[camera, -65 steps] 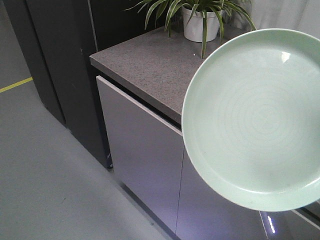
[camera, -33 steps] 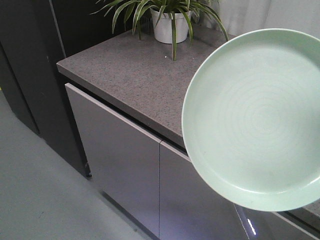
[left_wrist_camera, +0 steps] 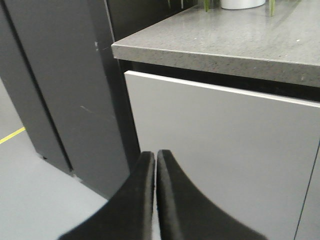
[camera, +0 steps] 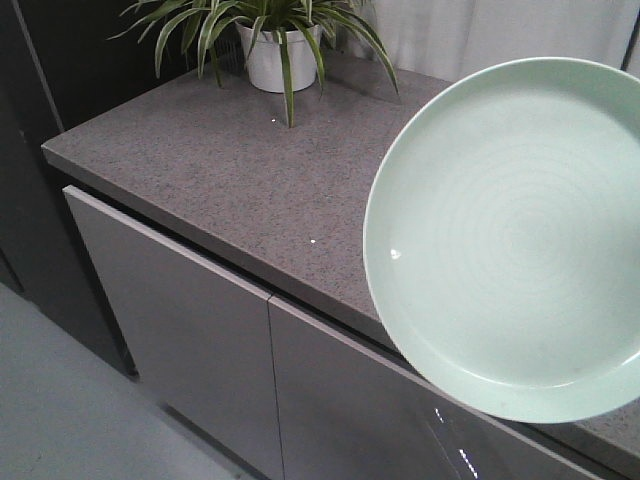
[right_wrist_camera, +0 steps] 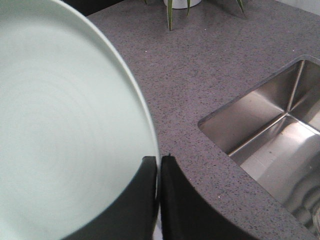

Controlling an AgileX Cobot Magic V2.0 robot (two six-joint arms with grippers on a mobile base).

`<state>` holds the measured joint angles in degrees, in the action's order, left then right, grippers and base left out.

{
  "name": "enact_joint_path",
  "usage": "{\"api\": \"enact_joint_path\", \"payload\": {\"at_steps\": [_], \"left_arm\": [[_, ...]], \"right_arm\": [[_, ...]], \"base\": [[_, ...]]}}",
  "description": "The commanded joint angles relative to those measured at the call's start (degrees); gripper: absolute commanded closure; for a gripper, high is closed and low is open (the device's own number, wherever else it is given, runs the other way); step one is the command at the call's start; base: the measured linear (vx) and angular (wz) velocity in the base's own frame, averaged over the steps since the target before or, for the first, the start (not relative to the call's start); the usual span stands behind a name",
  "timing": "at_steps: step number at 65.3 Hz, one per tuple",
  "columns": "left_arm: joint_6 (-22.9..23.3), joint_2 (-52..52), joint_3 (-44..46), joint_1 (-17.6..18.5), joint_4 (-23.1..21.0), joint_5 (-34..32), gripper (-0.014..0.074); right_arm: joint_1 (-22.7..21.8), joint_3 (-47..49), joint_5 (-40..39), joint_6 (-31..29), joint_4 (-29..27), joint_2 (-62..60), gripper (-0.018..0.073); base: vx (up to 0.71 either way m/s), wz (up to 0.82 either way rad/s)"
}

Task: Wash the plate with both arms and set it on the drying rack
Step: 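Drive up to the steel sink holding the plate above it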

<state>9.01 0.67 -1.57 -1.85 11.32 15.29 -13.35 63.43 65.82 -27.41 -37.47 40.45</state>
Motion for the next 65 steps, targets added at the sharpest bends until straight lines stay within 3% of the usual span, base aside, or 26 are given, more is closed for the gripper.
{"api": "enact_joint_path", "payload": {"at_steps": [1, 65], "left_arm": [[0.3, 0.8, -1.1, 0.0, 0.1, -4.5, 0.0603], [0.3, 0.8, -1.1, 0.1, 0.1, -4.5, 0.0603]], "right_arm": [[0.0, 1.4, -3.2, -0.1, -2.2, 0.3, 0.0566], [0.0, 1.4, -3.2, -0.1, -2.2, 0.3, 0.0566]], "base": [[0.05, -0.21], [0.06, -0.25]]}}
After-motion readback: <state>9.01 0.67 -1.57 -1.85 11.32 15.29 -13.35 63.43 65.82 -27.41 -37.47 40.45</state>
